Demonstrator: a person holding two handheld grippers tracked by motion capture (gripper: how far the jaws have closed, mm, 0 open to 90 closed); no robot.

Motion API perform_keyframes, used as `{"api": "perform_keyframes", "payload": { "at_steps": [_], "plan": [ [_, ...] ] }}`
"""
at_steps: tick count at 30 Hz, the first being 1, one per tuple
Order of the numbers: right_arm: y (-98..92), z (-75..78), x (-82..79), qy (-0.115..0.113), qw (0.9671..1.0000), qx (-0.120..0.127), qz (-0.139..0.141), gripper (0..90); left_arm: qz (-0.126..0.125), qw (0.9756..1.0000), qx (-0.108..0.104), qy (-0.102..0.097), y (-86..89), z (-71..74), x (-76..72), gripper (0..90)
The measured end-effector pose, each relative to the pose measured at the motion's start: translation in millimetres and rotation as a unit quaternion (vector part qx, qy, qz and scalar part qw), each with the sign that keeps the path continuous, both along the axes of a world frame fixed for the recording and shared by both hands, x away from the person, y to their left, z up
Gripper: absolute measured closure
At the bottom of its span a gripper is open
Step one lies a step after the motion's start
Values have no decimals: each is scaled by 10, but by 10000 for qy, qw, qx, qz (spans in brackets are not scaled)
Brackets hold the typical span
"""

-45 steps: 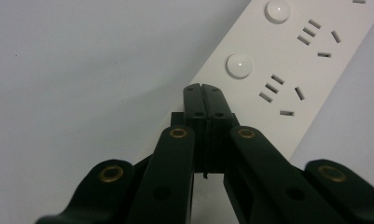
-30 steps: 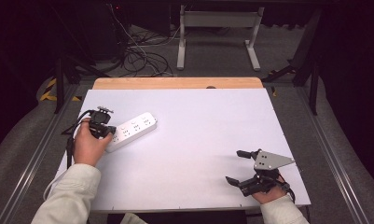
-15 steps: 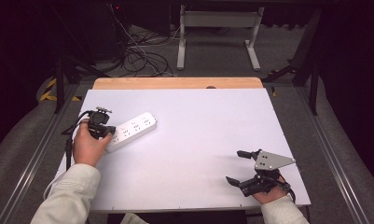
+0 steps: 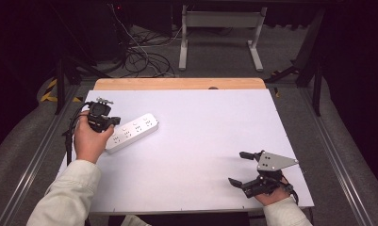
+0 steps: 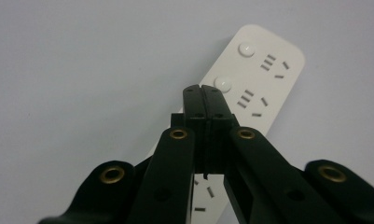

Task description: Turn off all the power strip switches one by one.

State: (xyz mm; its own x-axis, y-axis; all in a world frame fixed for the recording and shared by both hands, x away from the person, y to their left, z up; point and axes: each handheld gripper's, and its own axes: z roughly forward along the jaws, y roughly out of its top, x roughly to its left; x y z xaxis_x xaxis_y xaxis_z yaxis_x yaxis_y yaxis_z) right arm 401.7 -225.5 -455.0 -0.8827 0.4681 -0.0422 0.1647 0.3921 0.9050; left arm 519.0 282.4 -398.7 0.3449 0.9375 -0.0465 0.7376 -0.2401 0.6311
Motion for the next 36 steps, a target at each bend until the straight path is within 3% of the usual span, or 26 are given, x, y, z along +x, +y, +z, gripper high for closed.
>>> {"api": "perform_keyframes", "payload": {
  "at_steps": [4,9,18,22,30,36],
  "plan": [
    [2,-1,3,7,10000,6,8,56,-90,9999,-72,-53,-71,20,43,900],
    [2,-2,3,8,10000,1,7,56,-117,9998,-161,-8,-138,-65,130,900],
    [-6,-2,5,13,10000,14,20,56,21,9998,-12,202,-127,-255,208,900],
    [-4,-3,5,10,10000,11,22,56,121,9995,-51,294,-86,-310,221,900],
    [-2,-4,6,9,10000,3,30,56,154,9991,-74,391,-82,-357,233,900],
    [-3,-4,7,12,10000,0,34,56,136,9986,47,503,-80,-382,252,900]
  ]
}}
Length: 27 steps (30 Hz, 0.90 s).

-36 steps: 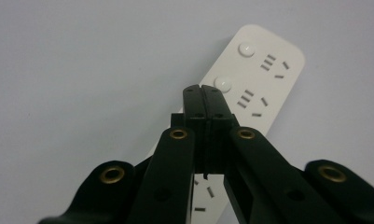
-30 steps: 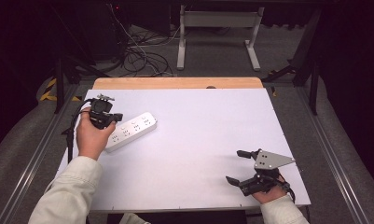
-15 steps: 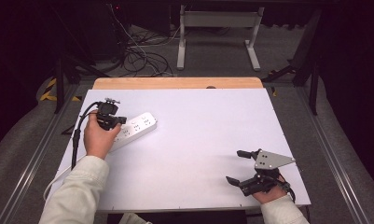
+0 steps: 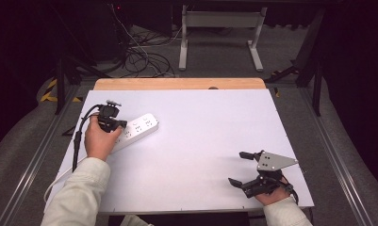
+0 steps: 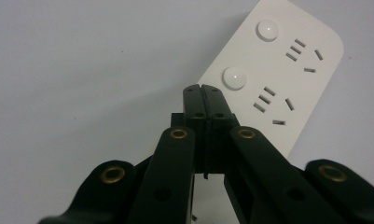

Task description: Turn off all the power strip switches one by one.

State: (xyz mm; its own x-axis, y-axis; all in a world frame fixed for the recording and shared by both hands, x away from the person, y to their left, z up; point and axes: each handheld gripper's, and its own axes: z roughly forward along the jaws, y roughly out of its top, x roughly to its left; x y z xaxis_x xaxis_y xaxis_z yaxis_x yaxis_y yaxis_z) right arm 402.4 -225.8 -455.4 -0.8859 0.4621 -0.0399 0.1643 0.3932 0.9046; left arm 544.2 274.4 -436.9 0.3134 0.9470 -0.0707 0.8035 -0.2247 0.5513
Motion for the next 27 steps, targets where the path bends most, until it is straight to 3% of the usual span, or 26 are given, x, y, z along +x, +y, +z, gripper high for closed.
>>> {"api": "perform_keyframes", "payload": {
  "at_steps": [13,21,24,27],
  "plan": [
    [0,1,-3,1,10000,7,14,56,-71,9999,127,-52,17,-38,-32,900],
    [4,-1,-5,8,10000,3,20,56,0,9998,-93,-158,58,-71,-75,900],
    [6,-1,-4,12,10000,0,18,56,-52,9998,-64,-178,56,-74,-80,900],
    [8,-3,-4,15,10000,-7,34,56,-120,9994,85,-317,39,-87,-93,900]
  ]
}}
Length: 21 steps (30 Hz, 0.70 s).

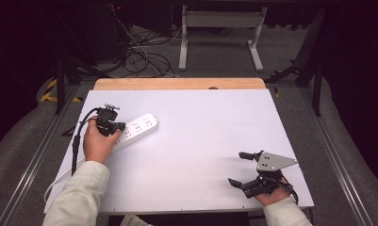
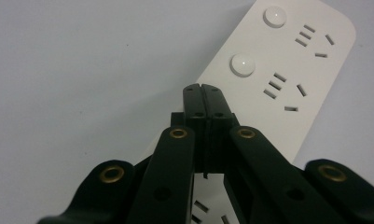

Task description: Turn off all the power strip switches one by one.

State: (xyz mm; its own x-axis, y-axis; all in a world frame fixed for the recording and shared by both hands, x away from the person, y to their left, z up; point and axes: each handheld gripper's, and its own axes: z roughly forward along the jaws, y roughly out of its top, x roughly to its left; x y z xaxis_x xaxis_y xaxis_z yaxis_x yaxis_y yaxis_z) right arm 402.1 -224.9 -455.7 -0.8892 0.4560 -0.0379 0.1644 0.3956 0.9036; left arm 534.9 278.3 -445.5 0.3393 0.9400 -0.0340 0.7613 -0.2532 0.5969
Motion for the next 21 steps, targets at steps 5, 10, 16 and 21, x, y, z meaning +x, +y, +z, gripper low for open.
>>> {"api": "perform_keyframes", "payload": {
  "at_steps": [5,10,16,21],
  "plan": [
    [-1,0,0,7,10000,11,-3,56,-24,9999,109,-77,-19,-7,-11,900],
    [0,-1,1,12,10000,6,0,56,-22,9997,200,-115,-50,-10,-14,900],
    [-3,0,-3,18,10000,23,0,56,-11,9996,245,-109,-63,-10,-17,900],
    [-1,0,-2,19,10000,29,11,56,9,9993,366,-112,-96,-19,-23,900]
  ]
}}
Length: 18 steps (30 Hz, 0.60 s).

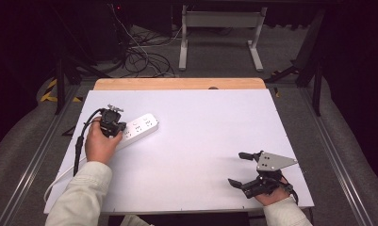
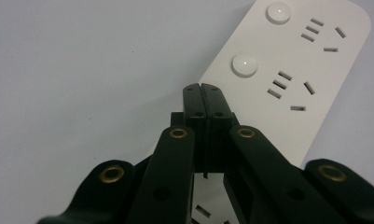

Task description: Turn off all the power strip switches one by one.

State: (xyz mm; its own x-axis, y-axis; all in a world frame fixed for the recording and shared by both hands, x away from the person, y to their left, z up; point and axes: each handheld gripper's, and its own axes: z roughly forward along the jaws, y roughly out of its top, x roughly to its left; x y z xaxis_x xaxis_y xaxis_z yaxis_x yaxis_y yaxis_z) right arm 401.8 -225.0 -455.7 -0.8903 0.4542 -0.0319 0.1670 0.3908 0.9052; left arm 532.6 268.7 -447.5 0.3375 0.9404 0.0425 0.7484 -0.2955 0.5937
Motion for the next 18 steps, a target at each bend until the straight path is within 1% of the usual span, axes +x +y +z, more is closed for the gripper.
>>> {"api": "perform_keyframes", "payload": {
  "at_steps": [1,2,3,4,6,7,8,9,10,11,12,13,16,18],
  "plan": [
    [-2,1,-2,-1,10000,4,-1,56,13,10000,14,-9,-9,-2,-3,900],
    [-4,2,-2,-2,10000,7,-2,56,11,9999,102,-43,-18,-1,-5,900],
    [-4,1,-1,2,10000,5,-3,56,12,9999,128,-36,-28,-1,-9,900],
    [-2,0,-1,6,10000,3,0,56,42,9999,114,-41,-31,1,-10,900],
    [-2,1,0,-2,10000,-2,2,56,45,10000,37,17,-12,13,3,900],
    [-10,3,1,-8,10000,4,-10,56,15,9999,101,-44,8,54,5,900],
    [-10,3,1,-8,10000,4,-10,56,15,9999,101,-44,8,54,5,900],
    [-14,4,3,-4,10000,5,-20,56,-30,10000,-5,-77,15,66,1,900],
    [-16,2,7,2,10000,13,-18,56,-69,9998,-183,-107,27,92,-8,900],
    [-15,0,10,11,10000,19,-18,56,-107,9992,-345,-181,43,127,-13,900],
    [-13,-1,14,15,10000,10,-16,56,-83,9986,-479,-222,44,159,-25,900],
    [-9,-3,17,20,10000,2,-11,56,-137,9984,-485,-252,46,189,-25,900],
    [0,-7,19,24,10000,-12,-10,56,-204,9985,-361,-352,35,252,-21,900],
    [-4,-5,16,14,10000,-16,-23,56,-208,9983,-400,-371,34,301,-19,900]
  ]
}}
